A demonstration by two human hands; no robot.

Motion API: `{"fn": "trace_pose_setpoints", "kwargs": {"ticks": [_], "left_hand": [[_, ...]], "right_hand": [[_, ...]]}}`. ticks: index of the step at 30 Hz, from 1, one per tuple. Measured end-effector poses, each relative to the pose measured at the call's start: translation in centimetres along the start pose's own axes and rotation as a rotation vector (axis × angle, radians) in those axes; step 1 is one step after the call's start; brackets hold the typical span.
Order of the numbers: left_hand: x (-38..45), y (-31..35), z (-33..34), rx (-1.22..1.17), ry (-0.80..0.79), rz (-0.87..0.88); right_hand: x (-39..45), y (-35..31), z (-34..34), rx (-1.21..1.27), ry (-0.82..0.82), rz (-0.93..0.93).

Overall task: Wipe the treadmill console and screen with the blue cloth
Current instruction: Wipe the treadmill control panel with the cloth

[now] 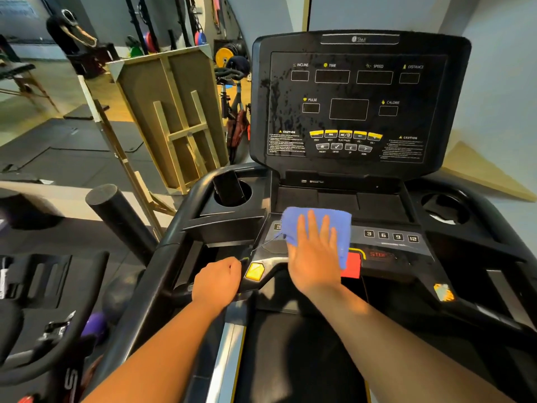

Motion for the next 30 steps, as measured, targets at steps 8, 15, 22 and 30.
{"fn": "trace_pose_setpoints", "kwargs": {"ticks": [8, 15, 22, 30], "left_hand": [[-0.2, 0.5, -0.1, 0.186, -0.037, 0.046], [0.0, 0.6, 0.0, 0.215, -0.039, 0.044], [-0.1, 1.2, 0.0, 0.294, -0.094, 0.058], [-0.3, 1.4, 0.2, 0.381, -0.100, 0.100]], "right_hand": [[-3.0, 4.0, 1.1, -0.158, -0.068, -0.449], [-1.4, 2.5, 0.0, -0.025, -0.031, -0.022], [-3.7, 5.3, 1.3, -0.126, -0.057, -0.439], [-2.3, 5.7, -0.5, 0.089, 0.002, 0.109]]}}
Point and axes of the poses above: each hand's wrist, its own x-axis towards the middle knuckle, its own z-axis out of the palm, y = z × x, the point moved 5 cm from there along x, towards the middle knuckle, and after that the axes turned 11 degrees about -y, right-handed, at the moved point
